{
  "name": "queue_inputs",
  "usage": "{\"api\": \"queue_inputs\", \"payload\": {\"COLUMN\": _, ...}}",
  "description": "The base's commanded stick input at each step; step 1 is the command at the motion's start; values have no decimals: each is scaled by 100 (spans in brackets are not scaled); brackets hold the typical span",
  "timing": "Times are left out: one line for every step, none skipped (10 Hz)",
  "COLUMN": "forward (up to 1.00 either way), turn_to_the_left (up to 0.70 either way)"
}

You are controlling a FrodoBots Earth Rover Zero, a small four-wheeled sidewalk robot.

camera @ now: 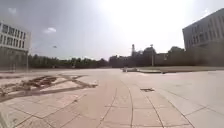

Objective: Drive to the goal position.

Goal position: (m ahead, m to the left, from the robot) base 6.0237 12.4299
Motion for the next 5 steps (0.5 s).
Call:
{"api": "queue_inputs", "payload": {"forward": 70, "turn_to_the_left": 2}}
{"api": "queue_inputs", "payload": {"forward": 70, "turn_to_the_left": 2}}
{"api": "queue_inputs", "payload": {"forward": 70, "turn_to_the_left": 2}}
{"api": "queue_inputs", "payload": {"forward": 70, "turn_to_the_left": 2}}
{"api": "queue_inputs", "payload": {"forward": 70, "turn_to_the_left": 2}}
